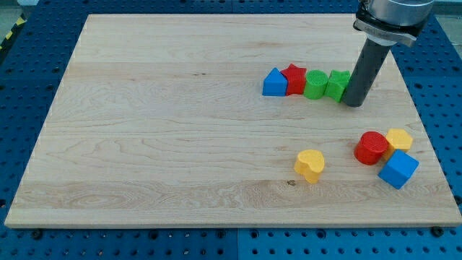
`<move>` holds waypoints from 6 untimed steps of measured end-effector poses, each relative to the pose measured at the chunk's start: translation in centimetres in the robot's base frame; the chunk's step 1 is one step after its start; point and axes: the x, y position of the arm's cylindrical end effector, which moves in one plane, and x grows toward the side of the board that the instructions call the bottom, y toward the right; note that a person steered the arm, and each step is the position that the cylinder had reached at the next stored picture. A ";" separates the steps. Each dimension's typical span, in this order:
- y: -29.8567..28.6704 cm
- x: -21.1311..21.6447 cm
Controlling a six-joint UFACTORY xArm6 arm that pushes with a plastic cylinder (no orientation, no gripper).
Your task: Move the hexagon to the bottom right of the green star
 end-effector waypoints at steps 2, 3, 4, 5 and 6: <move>0.0 1.1; 4.0 0.2; 10.1 2.3; 12.7 8.7; 11.6 13.6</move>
